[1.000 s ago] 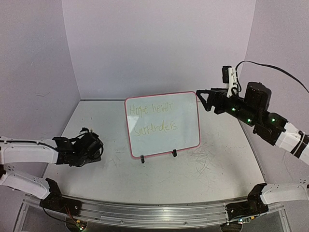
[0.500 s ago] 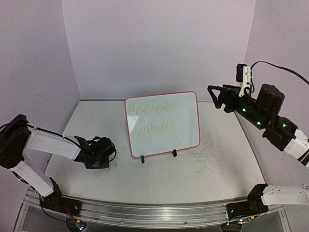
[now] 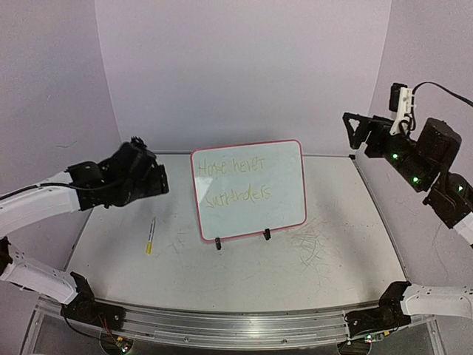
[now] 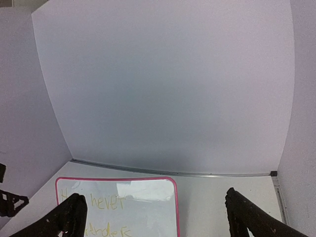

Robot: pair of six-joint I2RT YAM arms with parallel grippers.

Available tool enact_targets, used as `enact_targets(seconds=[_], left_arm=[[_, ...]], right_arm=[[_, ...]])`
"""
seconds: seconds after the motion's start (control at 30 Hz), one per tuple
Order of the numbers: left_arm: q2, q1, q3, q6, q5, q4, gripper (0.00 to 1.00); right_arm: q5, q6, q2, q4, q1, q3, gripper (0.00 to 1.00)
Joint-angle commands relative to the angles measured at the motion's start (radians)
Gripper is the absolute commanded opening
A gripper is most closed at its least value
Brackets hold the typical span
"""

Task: Write a sentence on the whiteboard
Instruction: Put down the whiteboard marker at the center of the board, then reset both arms

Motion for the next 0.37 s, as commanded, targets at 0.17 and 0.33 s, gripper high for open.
enact_targets(seconds=[0.17, 0.33], left_arm=[[-0.211, 0.005, 0.352, 0.549, 0.081, 0.292, 0.88], [-0.192, 0.005, 0.464, 0.635, 0.156, 0.319, 0.91]], right_arm=[[0.175, -0.123, -0.094, 0.009, 0.002, 0.142, 0.98], [0.186, -0.103, -0.108, 0.009, 0.002, 0.164, 0.98]])
